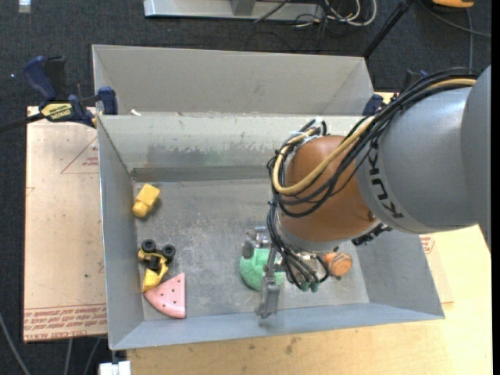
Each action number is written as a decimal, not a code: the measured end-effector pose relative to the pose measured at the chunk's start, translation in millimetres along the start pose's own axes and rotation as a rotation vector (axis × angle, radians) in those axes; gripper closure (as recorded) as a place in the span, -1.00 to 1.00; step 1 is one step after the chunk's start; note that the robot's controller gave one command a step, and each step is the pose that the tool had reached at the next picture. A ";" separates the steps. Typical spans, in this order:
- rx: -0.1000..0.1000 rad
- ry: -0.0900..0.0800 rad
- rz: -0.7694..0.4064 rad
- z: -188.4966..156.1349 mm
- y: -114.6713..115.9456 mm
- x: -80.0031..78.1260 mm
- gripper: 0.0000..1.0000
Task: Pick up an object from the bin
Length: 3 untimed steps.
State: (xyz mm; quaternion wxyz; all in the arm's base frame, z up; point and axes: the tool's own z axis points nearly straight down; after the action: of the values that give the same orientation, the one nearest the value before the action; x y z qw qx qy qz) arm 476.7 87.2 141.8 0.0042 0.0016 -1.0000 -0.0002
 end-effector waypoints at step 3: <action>0.000 -0.008 0.168 33.9 -51.8 -17.5 -1.00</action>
Offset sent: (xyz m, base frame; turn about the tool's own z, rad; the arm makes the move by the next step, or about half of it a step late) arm 0.0128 -0.0455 -0.0262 0.0374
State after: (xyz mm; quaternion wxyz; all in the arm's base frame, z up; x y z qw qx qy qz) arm 494.1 35.4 107.7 0.0002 -0.0825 -0.9966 0.0001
